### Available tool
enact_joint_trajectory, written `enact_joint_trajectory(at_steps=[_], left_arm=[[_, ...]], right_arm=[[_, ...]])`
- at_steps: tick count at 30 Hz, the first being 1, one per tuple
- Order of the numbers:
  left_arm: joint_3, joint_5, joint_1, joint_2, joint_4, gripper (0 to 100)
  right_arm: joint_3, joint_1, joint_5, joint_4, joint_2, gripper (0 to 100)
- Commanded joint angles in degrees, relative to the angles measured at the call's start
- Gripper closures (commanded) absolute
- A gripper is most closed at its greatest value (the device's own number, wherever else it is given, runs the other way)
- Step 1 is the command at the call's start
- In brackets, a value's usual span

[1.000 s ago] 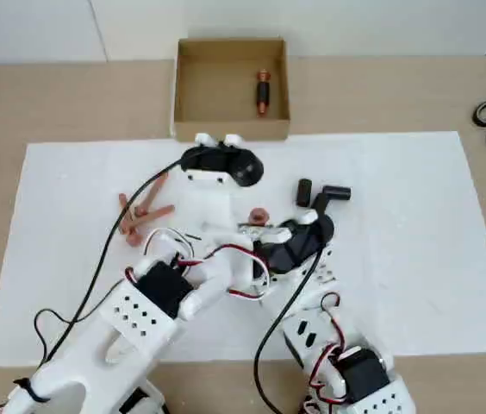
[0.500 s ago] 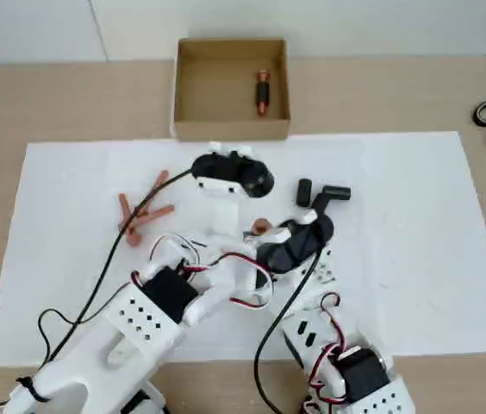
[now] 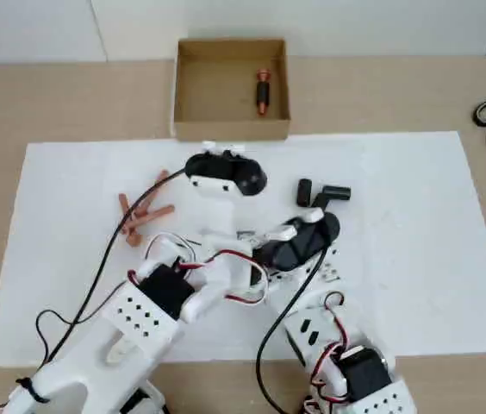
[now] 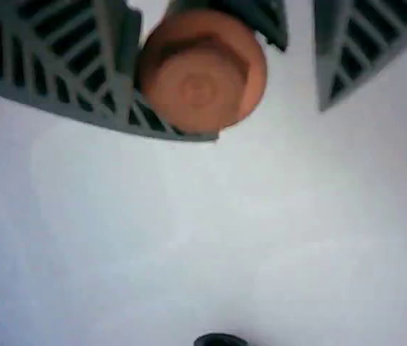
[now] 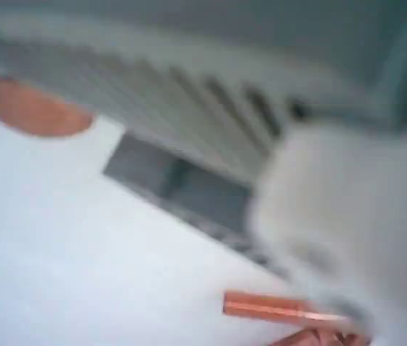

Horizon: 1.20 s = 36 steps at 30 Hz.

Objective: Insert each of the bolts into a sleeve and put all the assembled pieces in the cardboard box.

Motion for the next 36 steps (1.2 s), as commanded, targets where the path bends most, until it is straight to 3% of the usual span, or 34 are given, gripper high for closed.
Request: enact_joint_trajectory(at_steps=[1,6,12,22,27,32,36], left_arm=[[-2.51,0.09,-0.53,-3.52,0.88,82],[-3.21,0.09,-4.57,-12.31,4.13,82],[-3.21,-0.18,-14.07,-18.46,7.47,82],[-3.38,-14.51,-28.04,-22.15,16.7,82],[-3.3,-15.03,-34.11,-22.15,19.25,82],[-3.21,-15.65,-42.11,-22.15,21.19,82],[-3.12,-25.76,-44.4,-22.15,21.36,82]], right_arm=[[-0.53,-0.57,-0.53,-1.45,-1.1,99.5],[-0.53,-0.48,-0.53,-1.45,-1.1,99.5],[-0.53,1.19,-0.53,-1.45,-1.1,99.5],[-8.09,14.37,-0.26,1.71,3.12,99.5],[-25.32,19.56,1.67,6.46,19.65,99.5],[-46.15,19.65,1.85,4.97,43.03,99.5],[-63.03,19.65,1.85,2.51,64.22,99.5]])
